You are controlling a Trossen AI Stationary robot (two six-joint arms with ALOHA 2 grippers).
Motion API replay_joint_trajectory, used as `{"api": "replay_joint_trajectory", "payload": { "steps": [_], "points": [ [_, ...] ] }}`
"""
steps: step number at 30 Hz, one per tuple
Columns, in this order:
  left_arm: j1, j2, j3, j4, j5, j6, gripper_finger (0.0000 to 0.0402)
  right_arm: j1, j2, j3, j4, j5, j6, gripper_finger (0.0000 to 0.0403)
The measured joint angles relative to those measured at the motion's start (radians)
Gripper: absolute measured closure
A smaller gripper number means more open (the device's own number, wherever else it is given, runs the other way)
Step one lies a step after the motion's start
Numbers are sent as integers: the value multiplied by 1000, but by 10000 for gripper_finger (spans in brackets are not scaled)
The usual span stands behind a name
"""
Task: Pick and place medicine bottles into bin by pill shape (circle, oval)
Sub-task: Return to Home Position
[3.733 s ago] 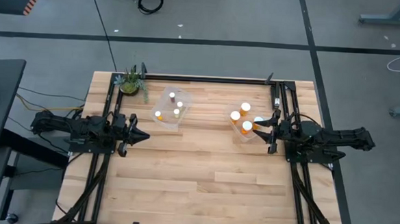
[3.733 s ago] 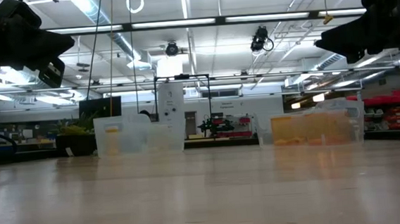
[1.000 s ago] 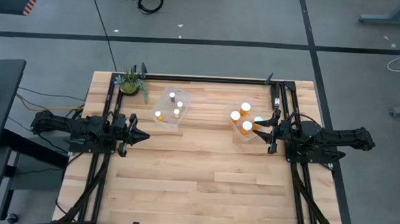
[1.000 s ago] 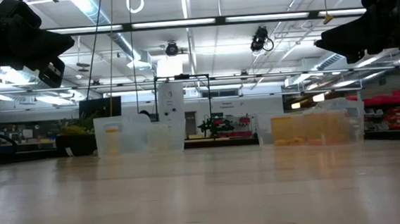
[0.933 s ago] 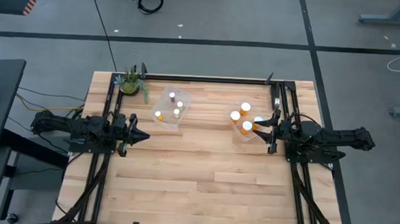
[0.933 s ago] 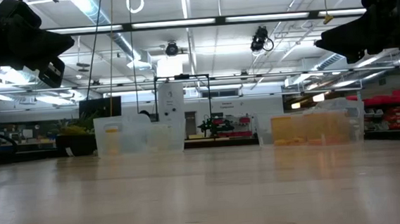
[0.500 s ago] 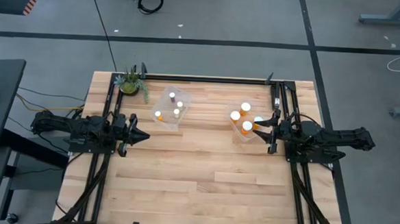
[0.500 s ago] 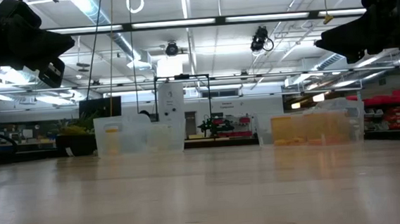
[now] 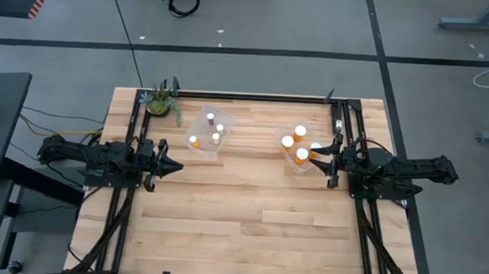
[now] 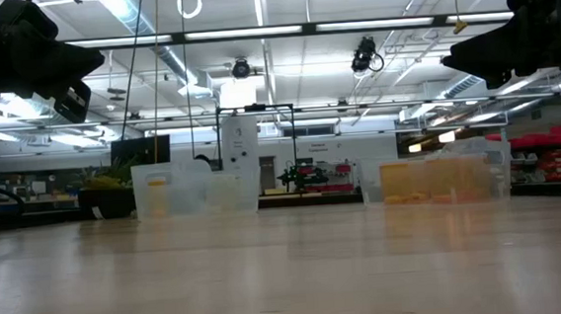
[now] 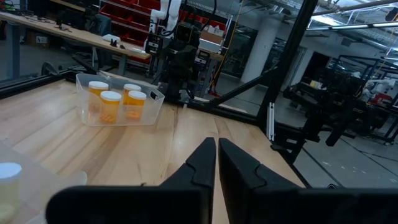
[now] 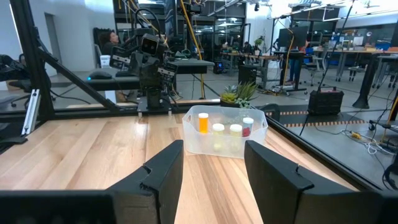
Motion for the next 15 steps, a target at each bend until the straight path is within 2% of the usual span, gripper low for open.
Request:
{"api": "replay_joint_trajectory", "payload": {
  "steps": [8, 15],
  "points": [
    [0, 0, 0, 0, 0, 0, 366, 0, 0, 0, 0, 0, 0, 225],
    [0, 0, 0, 0, 0, 0, 376, 0, 0, 0, 0, 0, 0, 225]
  ]
}}
